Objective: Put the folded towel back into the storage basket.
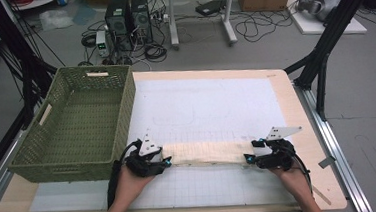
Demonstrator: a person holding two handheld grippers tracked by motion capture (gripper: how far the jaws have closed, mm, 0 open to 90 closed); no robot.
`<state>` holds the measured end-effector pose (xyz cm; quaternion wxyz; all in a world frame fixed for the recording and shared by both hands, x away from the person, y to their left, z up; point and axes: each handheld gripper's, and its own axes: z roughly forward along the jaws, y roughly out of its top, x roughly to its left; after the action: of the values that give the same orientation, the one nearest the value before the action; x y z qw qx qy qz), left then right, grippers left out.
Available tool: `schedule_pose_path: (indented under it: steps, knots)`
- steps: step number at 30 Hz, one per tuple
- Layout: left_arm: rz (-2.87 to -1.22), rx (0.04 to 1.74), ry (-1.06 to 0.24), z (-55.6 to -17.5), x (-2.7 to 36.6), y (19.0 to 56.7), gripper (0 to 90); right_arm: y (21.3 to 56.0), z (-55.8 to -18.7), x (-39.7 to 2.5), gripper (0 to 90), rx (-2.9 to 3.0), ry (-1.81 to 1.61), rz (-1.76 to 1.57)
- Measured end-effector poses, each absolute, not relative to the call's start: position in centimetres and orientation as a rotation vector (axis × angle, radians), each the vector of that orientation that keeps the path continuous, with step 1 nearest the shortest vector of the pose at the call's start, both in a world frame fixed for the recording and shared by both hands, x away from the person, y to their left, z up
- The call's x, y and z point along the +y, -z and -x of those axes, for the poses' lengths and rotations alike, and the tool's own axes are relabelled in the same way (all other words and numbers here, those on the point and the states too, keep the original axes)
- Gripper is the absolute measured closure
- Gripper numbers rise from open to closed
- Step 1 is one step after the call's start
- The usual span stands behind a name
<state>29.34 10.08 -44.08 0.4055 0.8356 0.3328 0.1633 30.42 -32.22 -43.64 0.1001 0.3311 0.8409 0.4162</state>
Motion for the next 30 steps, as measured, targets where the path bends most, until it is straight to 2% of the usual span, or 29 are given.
schedule_pose_path:
  steps: [7,17,20,25,30]
  knots:
    - [-2.114,0.865,-0.379,-29.54,9.93,44.34,51.3,44.02,-30.68,-32.17,35.0,2.503,-1.198,-1.019]
    - [-2.114,0.865,-0.344,-29.5,9.88,44.41,61.0,44.61,-30.82,-32.38,38.4,2.533,-1.182,-1.057]
    - [-2.119,0.851,-0.34,-29.43,9.79,44.38,66.8,44.56,-30.74,-32.21,45.7,2.546,-1.176,-1.028]
    - [-2.122,0.844,-0.334,-29.36,9.7,44.36,72.8,44.55,-30.73,-32.12,52.0,2.556,-1.175,-1.013]
    - [-2.125,0.836,-0.336,-29.27,9.64,44.31,76.8,44.55,-30.68,-31.95,66.4,2.599,-1.209,-0.978]
